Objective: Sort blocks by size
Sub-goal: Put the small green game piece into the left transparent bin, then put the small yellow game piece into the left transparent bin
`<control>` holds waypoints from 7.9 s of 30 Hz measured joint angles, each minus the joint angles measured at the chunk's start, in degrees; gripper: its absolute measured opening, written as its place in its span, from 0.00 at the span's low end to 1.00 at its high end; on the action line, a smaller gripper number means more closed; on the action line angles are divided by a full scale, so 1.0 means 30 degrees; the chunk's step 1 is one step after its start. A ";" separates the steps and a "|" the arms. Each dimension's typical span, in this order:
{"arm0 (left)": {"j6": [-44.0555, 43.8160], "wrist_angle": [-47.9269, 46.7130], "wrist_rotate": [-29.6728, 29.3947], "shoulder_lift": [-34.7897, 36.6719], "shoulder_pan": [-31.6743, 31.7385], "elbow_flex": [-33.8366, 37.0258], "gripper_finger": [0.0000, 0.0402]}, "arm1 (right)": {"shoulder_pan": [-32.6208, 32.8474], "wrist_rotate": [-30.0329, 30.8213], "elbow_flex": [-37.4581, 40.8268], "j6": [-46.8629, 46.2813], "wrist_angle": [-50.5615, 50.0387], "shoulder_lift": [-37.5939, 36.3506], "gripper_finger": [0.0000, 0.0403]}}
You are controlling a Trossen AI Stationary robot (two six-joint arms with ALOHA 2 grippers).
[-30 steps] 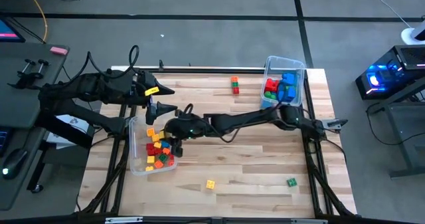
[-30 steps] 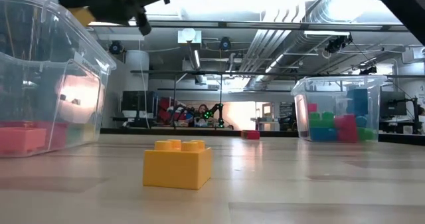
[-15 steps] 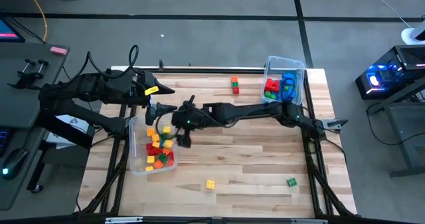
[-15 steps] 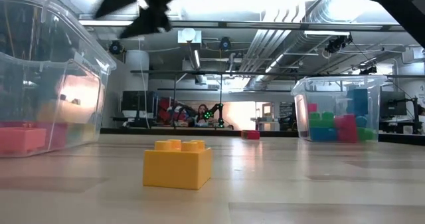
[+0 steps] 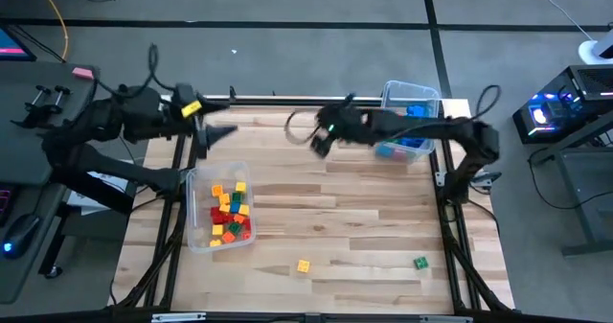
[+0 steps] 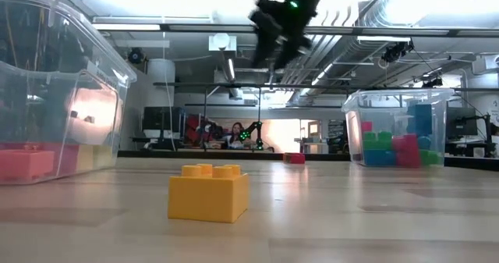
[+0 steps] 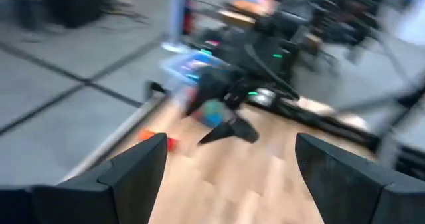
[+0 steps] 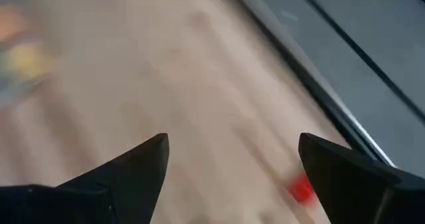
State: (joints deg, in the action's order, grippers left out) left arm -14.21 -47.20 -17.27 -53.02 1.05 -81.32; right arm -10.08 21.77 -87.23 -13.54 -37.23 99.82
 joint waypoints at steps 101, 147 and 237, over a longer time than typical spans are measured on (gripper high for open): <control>-0.0199 -0.0342 0.3261 -0.5148 0.7413 -0.0007 0.79 | -1.1441 -0.2030 0.1538 -0.8000 -0.9880 -0.4610 0.34; -0.2235 0.5821 0.8424 -0.2984 0.7370 0.0000 0.79 | 0.5038 -0.9633 -1.0083 -0.1467 1.1627 1.1200 0.68; -0.3098 0.6231 1.1962 -0.3366 0.7268 0.0000 0.79 | 1.3064 -0.0530 -0.7655 -0.7117 -0.2312 1.2035 0.34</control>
State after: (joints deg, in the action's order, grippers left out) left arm -23.51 -28.51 18.62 -63.12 22.85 -81.32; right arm 29.11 20.18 -110.19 -34.89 -44.16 135.93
